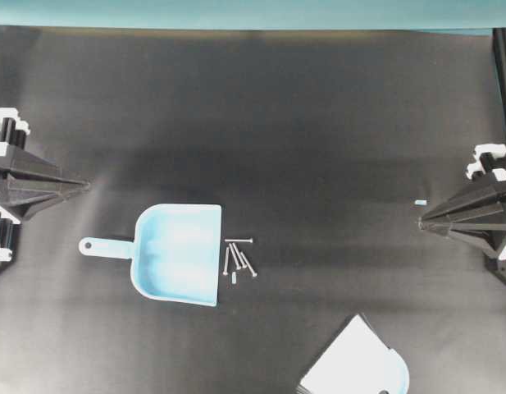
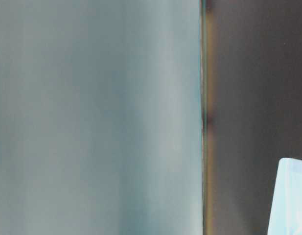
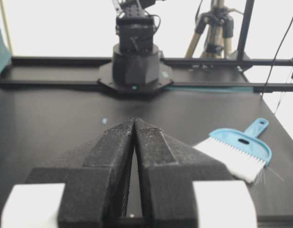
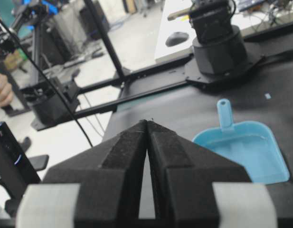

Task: Hold the dustpan with the left arm, while a human hand uses a hand brush to gather screws into the dustpan.
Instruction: 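Move the left gripper toward the light-blue dustpan handle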

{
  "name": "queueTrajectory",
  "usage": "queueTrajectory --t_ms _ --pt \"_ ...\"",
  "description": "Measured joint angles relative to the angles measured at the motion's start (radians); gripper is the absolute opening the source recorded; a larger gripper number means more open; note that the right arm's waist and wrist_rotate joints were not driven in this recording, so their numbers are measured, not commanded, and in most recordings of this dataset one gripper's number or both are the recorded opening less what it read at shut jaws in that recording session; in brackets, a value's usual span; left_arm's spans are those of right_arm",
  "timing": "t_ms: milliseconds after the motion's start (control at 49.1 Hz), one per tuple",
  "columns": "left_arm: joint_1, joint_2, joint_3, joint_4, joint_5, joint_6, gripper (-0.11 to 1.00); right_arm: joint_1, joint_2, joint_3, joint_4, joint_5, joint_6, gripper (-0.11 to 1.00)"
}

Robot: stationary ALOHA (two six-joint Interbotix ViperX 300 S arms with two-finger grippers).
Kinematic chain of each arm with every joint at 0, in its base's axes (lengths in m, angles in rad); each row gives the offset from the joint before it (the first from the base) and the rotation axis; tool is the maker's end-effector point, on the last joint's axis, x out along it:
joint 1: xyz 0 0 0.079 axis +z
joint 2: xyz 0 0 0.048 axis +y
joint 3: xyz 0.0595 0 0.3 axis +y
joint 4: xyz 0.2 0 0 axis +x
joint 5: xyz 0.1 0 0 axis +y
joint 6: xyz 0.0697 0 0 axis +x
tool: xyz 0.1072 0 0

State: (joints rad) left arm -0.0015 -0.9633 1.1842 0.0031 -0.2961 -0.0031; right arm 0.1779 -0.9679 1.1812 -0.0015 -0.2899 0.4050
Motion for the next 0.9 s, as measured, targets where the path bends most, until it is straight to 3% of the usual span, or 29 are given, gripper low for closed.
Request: queueTrajectory --t_ms 102,224,387,672,896 --pt "-0.015 0.0 -0.003 0.025 0.092 -0.018 0.0 0.0 -0.006 0.002 0.002 0.014 0.0 0.0" --pt "-0.052 0.009 -0.003 0.035 0.281 -0.058 0.0 0.0 -0.046 0.002 0.002 0.143 0.0 0.0" --pt "-0.057 0.064 -0.003 0.037 0.402 -0.117 0.0 0.0 -0.091 0.003 0.0 0.308 -0.002 0.0" --pt "-0.067 0.279 0.012 0.037 0.448 -0.21 0.0 0.0 -0.183 0.023 0.002 0.477 0.0 0.0" --pt "-0.092 0.373 0.006 0.038 0.453 -0.212 0.02 0.0 -0.245 0.035 -0.002 0.531 -0.002 0.0"
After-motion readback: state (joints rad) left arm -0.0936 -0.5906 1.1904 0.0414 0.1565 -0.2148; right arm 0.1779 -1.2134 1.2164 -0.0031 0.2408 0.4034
